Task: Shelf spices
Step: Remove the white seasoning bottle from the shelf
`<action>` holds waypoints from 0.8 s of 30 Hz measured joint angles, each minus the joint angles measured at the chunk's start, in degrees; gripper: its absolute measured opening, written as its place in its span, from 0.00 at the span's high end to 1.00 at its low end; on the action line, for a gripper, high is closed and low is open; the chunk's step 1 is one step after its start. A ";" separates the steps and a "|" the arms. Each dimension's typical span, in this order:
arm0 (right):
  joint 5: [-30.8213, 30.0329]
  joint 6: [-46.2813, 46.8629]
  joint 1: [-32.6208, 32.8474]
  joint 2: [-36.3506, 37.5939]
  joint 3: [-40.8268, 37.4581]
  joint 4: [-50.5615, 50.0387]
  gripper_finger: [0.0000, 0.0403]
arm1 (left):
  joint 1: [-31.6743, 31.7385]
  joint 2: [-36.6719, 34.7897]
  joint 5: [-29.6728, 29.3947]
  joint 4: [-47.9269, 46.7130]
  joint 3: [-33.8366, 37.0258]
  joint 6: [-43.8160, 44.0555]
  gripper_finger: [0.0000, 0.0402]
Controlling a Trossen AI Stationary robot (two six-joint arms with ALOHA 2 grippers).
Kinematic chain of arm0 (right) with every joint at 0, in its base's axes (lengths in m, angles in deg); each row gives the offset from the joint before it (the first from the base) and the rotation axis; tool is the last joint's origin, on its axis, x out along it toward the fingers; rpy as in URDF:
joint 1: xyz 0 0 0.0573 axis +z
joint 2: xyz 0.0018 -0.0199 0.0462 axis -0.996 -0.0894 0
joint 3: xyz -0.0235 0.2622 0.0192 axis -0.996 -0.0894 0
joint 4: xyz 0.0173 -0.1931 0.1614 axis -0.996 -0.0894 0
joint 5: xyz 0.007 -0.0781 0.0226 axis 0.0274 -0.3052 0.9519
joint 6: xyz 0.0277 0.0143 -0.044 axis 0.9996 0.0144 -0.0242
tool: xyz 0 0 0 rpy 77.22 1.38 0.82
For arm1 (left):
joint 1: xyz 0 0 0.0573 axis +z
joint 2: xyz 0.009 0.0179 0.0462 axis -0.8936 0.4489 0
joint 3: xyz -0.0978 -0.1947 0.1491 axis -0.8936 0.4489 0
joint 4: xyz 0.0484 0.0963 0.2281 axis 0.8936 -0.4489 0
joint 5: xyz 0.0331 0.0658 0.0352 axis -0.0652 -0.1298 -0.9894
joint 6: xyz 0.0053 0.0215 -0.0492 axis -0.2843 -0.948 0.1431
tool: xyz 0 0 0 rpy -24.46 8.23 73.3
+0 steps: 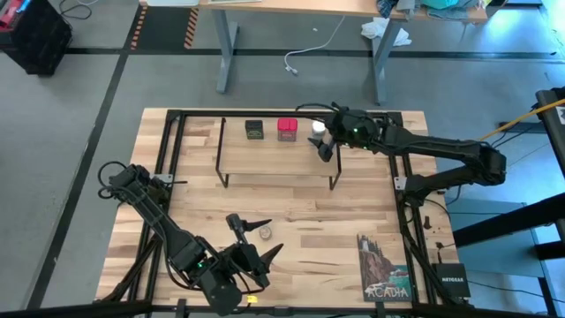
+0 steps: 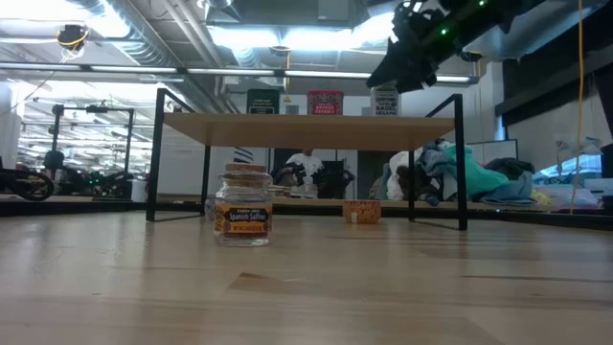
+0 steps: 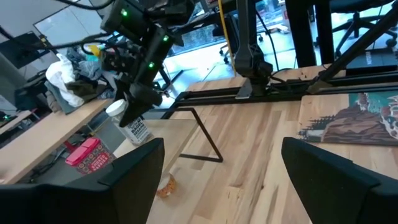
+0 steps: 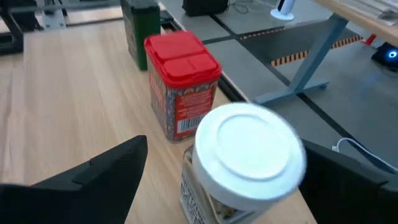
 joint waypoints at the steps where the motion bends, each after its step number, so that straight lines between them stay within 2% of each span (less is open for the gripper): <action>1: 0.01 -0.02 0.00 -0.39 0.00 -0.04 0.07 | 0.00 0.00 0.00 0.00 0.00 0.10 0.21; 6: 0.02 -0.34 -0.02 -0.95 0.00 0.16 0.19 | 0.02 0.00 0.00 0.02 0.00 0.43 0.21; 13: 0.27 -1.15 0.05 -0.94 0.00 0.24 0.50 | 0.02 0.00 0.02 0.02 0.00 0.26 0.21; 24: 1.15 -1.17 0.07 -0.74 0.00 0.12 0.50 | 0.02 0.00 -0.35 -0.11 0.00 -0.16 0.21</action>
